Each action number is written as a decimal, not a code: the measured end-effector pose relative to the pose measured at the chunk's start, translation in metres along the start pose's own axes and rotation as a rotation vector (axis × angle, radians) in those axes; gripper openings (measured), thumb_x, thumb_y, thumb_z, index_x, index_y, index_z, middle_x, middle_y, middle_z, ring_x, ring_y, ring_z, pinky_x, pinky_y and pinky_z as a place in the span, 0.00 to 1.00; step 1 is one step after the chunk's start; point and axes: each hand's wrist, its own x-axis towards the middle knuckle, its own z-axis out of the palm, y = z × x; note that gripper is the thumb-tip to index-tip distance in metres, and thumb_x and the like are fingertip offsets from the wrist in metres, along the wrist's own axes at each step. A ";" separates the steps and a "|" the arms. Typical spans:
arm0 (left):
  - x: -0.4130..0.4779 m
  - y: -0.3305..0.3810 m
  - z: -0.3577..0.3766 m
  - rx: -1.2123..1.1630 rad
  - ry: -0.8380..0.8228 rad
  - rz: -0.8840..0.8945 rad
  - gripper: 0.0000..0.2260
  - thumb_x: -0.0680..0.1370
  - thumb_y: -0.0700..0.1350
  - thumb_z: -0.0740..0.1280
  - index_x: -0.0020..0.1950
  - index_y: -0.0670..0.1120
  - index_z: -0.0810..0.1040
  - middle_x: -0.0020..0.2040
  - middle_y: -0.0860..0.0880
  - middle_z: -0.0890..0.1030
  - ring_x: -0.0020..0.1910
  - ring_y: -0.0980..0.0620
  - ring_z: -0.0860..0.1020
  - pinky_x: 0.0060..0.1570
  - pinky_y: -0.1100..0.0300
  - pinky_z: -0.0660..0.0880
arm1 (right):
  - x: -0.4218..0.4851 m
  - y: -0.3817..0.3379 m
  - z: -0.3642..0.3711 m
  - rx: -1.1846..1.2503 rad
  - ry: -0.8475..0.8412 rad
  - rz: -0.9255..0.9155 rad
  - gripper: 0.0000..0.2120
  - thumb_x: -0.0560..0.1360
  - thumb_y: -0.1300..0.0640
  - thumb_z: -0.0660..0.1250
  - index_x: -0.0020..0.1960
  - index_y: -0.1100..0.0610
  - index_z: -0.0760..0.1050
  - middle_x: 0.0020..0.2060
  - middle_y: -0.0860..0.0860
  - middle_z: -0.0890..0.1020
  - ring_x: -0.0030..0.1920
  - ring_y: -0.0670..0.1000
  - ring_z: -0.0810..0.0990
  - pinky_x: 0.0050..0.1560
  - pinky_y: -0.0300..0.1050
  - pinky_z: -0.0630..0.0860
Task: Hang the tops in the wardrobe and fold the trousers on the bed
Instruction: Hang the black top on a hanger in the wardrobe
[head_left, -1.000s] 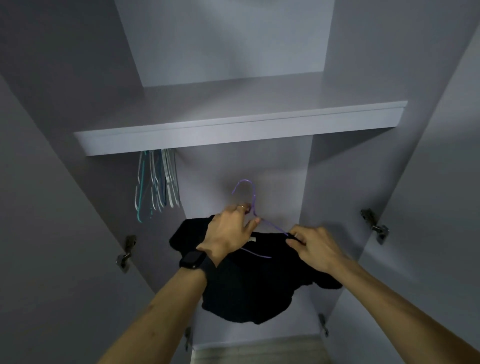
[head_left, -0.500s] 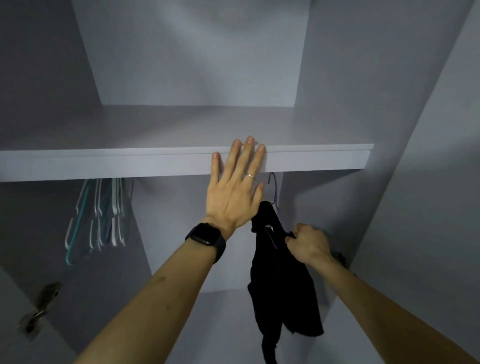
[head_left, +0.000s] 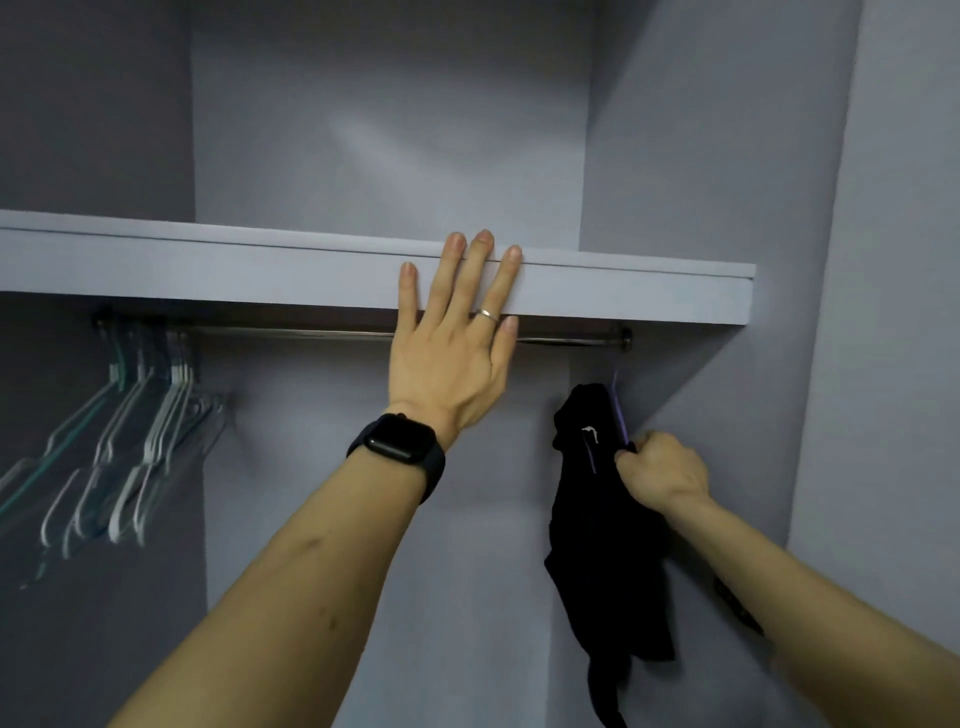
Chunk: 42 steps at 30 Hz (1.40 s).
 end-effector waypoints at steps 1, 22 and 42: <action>0.001 -0.001 0.000 0.002 -0.007 0.004 0.27 0.85 0.54 0.48 0.83 0.53 0.45 0.83 0.49 0.46 0.82 0.47 0.43 0.77 0.40 0.40 | 0.002 0.002 -0.003 -0.012 0.026 0.004 0.10 0.80 0.56 0.62 0.42 0.59 0.71 0.44 0.59 0.79 0.42 0.59 0.77 0.41 0.45 0.66; -0.002 -0.001 0.010 -0.029 0.050 -0.011 0.27 0.85 0.53 0.49 0.83 0.56 0.42 0.83 0.52 0.43 0.82 0.50 0.40 0.76 0.44 0.33 | 0.023 0.011 0.010 -0.608 0.175 -0.201 0.17 0.80 0.52 0.63 0.66 0.55 0.66 0.57 0.57 0.81 0.57 0.61 0.81 0.44 0.49 0.69; -0.006 0.029 -0.003 -0.119 -0.012 -0.177 0.43 0.69 0.41 0.68 0.83 0.51 0.56 0.82 0.43 0.54 0.81 0.41 0.50 0.76 0.35 0.44 | -0.054 0.006 0.050 0.057 -0.038 -0.177 0.15 0.81 0.51 0.63 0.66 0.47 0.78 0.65 0.48 0.77 0.62 0.56 0.71 0.58 0.51 0.74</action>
